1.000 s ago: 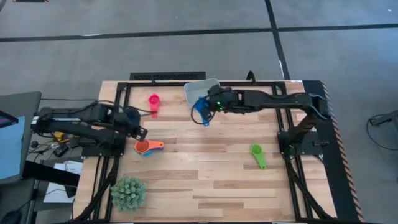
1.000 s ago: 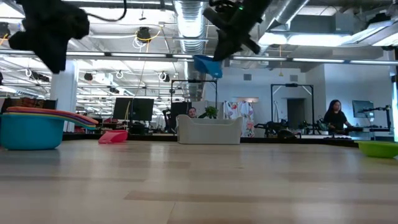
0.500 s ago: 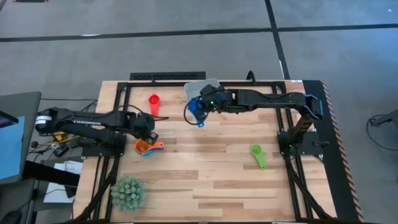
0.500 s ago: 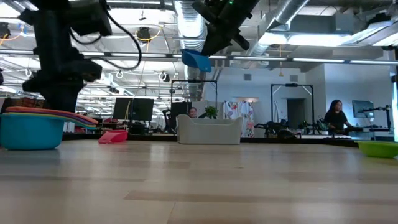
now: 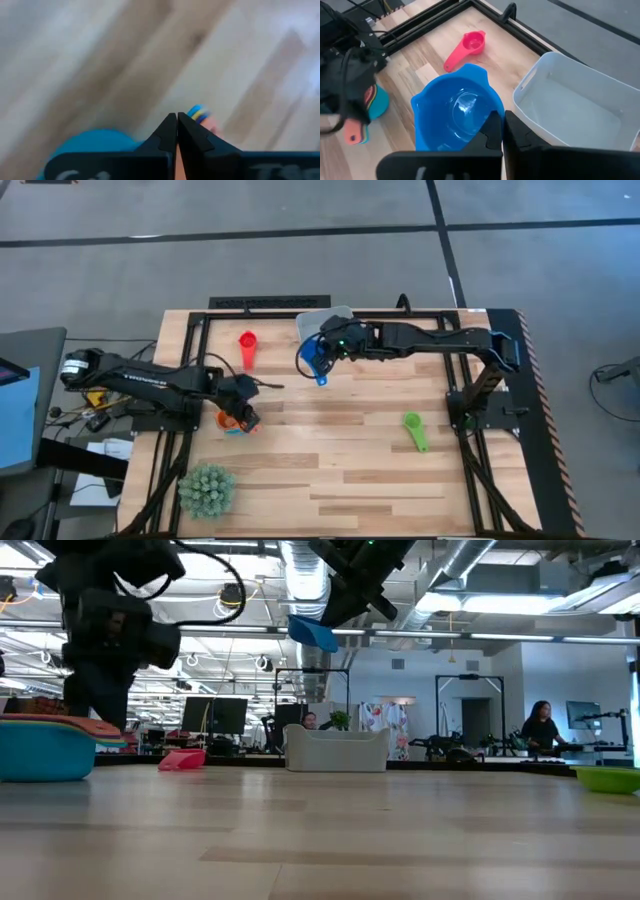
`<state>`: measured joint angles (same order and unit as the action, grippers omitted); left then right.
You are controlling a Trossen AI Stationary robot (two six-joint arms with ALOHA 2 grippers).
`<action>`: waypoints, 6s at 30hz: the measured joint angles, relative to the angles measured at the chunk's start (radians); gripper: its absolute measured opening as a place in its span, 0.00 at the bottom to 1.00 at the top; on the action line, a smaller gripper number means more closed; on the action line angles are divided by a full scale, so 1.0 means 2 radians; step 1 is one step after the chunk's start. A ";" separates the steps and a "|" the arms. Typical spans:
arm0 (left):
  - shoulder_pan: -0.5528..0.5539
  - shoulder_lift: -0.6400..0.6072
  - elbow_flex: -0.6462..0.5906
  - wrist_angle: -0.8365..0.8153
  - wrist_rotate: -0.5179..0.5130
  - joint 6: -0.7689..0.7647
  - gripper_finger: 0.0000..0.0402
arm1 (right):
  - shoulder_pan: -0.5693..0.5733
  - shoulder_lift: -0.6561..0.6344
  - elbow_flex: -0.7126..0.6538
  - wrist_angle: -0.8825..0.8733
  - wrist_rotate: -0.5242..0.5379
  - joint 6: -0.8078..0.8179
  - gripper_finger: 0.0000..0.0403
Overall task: Nest measuring cups in basket
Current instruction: Stack the blue measuring cup on the orange measuring cup
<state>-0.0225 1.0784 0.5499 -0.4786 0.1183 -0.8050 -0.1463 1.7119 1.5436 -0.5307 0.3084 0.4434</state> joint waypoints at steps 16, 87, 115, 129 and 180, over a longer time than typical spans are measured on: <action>-0.119 -0.096 0.092 -0.125 -0.141 -0.146 0.00 | 0.006 0.020 0.002 0.066 -0.039 0.041 0.01; -0.086 0.050 0.099 -0.243 -0.120 -0.151 0.00 | -0.049 0.118 0.196 -0.047 -0.138 -0.004 0.01; -0.015 0.158 0.100 0.012 -0.128 -0.073 0.00 | -0.085 0.052 0.195 -0.156 -0.118 -0.051 0.01; 0.042 0.152 0.146 0.000 -0.149 -0.041 0.00 | -0.041 0.052 0.066 -0.099 -0.134 0.084 0.01; 0.055 -0.101 0.165 -0.315 -0.293 -0.083 0.28 | 0.061 0.244 0.094 0.109 -0.131 0.333 0.18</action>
<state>0.0868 0.8772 0.8791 -1.1088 -0.4679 -0.9700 -0.0235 2.2002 1.7309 -0.3132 0.0473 1.1099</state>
